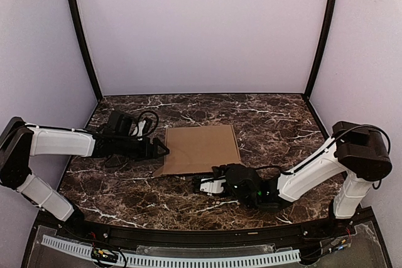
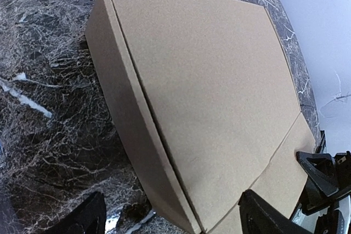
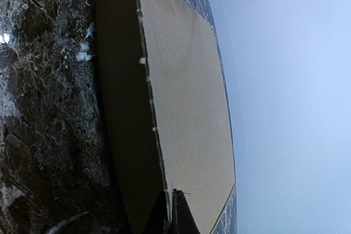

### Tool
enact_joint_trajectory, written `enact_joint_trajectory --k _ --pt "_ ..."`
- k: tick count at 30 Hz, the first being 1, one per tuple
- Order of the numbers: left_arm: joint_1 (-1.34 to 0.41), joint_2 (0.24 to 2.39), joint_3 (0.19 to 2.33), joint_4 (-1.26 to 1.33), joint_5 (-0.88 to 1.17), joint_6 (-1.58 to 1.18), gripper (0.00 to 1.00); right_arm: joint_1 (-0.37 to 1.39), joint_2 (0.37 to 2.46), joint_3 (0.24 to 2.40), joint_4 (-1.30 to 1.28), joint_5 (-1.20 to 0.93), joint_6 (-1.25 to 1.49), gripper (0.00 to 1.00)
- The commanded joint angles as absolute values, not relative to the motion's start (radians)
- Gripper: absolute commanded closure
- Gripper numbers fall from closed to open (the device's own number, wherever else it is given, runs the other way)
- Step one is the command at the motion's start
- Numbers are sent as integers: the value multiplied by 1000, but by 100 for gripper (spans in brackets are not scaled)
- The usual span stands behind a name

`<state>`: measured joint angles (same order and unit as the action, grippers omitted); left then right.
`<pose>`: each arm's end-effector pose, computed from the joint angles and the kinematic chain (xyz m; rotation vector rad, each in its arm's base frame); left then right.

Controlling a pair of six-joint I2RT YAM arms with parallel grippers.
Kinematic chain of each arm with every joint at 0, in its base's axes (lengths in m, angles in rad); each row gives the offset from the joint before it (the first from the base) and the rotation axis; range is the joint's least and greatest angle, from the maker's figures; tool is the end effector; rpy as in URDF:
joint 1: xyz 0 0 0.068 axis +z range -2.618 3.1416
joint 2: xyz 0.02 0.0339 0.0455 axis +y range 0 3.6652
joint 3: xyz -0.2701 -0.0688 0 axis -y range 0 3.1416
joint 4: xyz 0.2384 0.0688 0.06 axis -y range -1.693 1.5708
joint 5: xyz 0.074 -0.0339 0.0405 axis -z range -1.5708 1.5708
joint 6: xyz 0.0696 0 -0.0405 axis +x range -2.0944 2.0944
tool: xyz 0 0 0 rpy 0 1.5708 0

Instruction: Fold the paper box

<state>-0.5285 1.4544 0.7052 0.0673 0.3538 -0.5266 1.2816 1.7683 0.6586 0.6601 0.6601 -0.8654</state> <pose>0.2574 -0.1782 0.1756 0.2045 2.3759 -0.9367 0.1404 0.3223 0.1355 -1.4729 1.2638 -0.3899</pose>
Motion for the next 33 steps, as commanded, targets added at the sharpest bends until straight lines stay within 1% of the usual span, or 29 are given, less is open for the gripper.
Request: enact_joint_trajectory --k 1,10,18,25,31,32,33 --pt "-525 1420 717 94 376 -546 17 1289 1738 601 630 660 -757 100" --pt "-507 1422 684 207 425 -620 16 1293 1640 521 673 659 -597 100" --pt "-503 1446 672 321 487 -713 16 1309 1562 443 739 677 -541 100" --pt "-503 1479 635 539 563 -838 12 1328 1525 414 747 689 -527 100" --pt "-503 1549 632 597 600 -914 8 1345 1519 402 761 699 -522 100" --pt "-503 1562 635 598 605 -918 3 1347 1519 399 764 701 -522 100" --pt "-504 1569 637 603 610 -922 2 1348 1517 397 766 701 -522 100"
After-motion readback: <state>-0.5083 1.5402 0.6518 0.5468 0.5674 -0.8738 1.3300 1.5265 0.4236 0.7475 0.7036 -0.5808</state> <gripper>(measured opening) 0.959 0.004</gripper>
